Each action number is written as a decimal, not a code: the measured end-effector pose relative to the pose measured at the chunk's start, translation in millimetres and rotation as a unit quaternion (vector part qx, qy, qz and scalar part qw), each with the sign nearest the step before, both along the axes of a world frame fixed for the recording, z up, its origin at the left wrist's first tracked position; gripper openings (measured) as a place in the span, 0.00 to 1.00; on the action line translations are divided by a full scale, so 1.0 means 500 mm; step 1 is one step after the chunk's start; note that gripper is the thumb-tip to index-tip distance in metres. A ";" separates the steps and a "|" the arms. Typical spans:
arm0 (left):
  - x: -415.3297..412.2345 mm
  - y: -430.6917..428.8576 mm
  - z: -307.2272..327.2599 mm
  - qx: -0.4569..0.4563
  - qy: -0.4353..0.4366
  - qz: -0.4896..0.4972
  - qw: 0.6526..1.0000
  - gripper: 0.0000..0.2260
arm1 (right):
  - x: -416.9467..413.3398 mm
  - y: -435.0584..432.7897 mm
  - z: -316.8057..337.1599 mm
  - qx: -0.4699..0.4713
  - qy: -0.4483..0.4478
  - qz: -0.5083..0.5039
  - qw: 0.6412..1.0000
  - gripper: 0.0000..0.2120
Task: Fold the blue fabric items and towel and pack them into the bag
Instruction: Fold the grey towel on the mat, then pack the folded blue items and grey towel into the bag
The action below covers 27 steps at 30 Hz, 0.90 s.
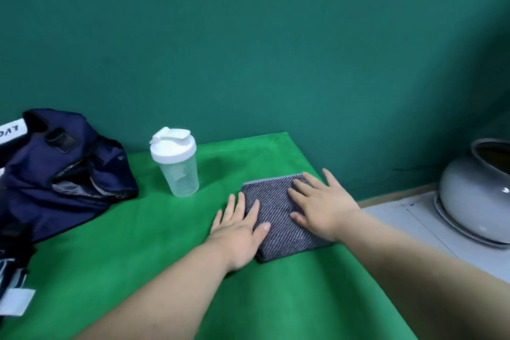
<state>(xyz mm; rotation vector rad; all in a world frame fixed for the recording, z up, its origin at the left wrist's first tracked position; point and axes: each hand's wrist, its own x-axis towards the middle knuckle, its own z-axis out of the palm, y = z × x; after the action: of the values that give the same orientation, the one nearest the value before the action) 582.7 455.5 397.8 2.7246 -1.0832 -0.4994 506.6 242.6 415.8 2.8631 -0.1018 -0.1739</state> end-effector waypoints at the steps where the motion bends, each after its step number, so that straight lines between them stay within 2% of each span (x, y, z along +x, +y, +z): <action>1: -0.001 0.029 0.014 0.003 -0.011 -0.002 1.000 0.29 | -0.007 0.017 0.014 -0.012 -0.020 0.005 1.000 0.38; 4: -0.022 0.119 0.062 -0.007 -0.019 -0.001 1.000 0.30 | -0.031 0.093 0.047 0.024 -0.073 0.006 0.997 0.22; 8: -0.062 0.248 0.123 -0.023 -0.021 0.031 0.999 0.31 | -0.048 0.236 0.099 0.105 -0.078 0.048 0.990 0.15; 16: -0.077 0.544 0.275 -0.052 -0.084 0.106 0.990 0.27 | -0.017 0.511 0.214 0.216 -0.108 0.129 0.962 0.21; 22: -0.045 0.781 0.366 -0.068 -0.101 0.183 0.976 0.20 | 0.060 0.656 0.265 0.229 -0.110 0.164 0.953 0.22; 27: 0.059 0.935 0.374 -0.082 -0.104 0.250 0.959 0.18 | 0.163 0.745 0.282 0.229 -0.122 0.175 0.950 0.21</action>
<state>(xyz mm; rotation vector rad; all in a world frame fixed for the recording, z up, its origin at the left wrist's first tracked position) 612.0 922.9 584.9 2.7925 -0.4073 -0.0419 588.1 615.3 556.9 3.2835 0.4558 0.2647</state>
